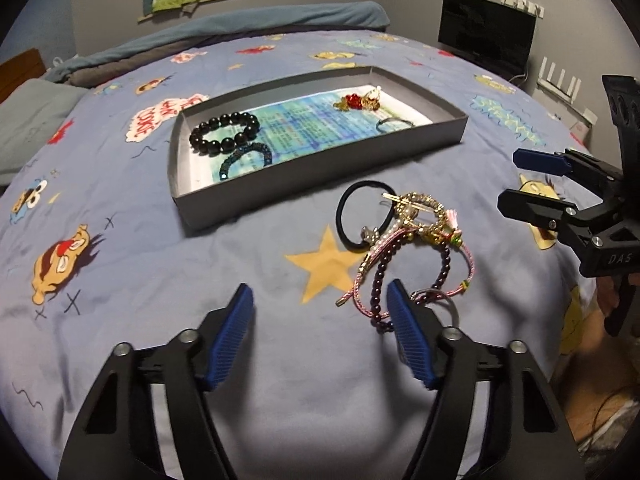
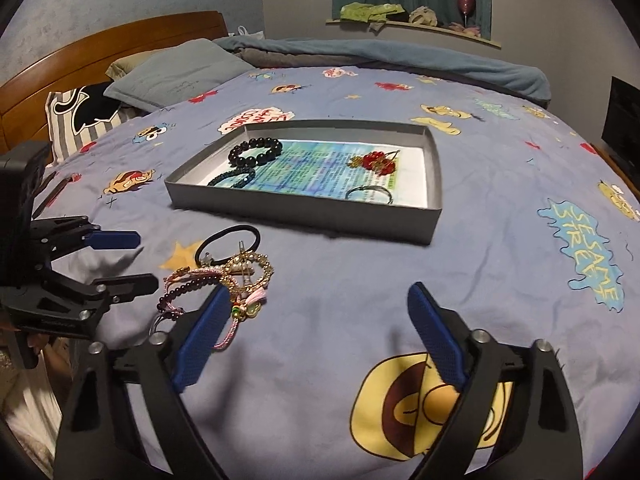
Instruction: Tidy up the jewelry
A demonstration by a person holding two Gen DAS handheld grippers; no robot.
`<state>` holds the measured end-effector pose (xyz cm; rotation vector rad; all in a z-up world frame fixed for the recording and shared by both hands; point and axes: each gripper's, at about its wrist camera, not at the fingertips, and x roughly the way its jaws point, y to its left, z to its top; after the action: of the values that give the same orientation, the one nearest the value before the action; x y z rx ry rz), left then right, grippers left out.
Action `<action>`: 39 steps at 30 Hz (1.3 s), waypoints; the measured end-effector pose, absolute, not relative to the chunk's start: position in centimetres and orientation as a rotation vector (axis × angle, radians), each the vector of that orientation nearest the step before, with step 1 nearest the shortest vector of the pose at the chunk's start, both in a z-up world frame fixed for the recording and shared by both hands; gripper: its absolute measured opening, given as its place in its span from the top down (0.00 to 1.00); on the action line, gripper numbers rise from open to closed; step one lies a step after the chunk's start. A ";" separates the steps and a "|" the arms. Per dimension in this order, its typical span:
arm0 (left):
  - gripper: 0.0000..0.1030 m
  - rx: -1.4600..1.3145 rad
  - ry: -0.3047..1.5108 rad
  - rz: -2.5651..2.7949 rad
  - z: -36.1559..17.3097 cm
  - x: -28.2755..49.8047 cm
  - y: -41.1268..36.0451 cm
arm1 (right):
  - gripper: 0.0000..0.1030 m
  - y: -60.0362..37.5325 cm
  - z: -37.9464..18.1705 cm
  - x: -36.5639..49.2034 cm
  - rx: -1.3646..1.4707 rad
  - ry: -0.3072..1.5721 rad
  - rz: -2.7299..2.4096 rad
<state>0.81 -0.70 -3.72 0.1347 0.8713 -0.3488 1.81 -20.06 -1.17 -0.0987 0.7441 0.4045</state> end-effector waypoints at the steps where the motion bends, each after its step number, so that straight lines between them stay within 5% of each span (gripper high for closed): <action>1: 0.35 0.134 0.874 -0.346 -3.8 0.9 -0.7 | 0.24 -20.0 -1.2 1.9 -0.088 0.744 0.410; 20: 0.35 0.129 0.887 -0.320 -4.3 2.0 0.1 | 0.40 -14.7 -3.2 3.0 -0.164 0.749 0.509; 25: 0.35 0.127 0.888 -0.332 -4.4 2.1 -0.1 | 0.60 -13.8 -4.1 3.6 -0.192 0.775 0.502; 32: 0.35 0.098 0.876 -0.347 -4.2 2.6 -0.4 | 0.60 -14.6 -3.1 3.4 -0.162 0.742 0.497; 39: 0.53 0.053 0.872 -0.367 -4.2 4.1 -1.0 | 0.64 -15.7 -3.0 3.8 -0.159 0.752 0.464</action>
<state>4.10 -1.01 -4.21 0.0525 0.8715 -0.3670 3.76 -15.72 -2.95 -0.1587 0.7519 0.4642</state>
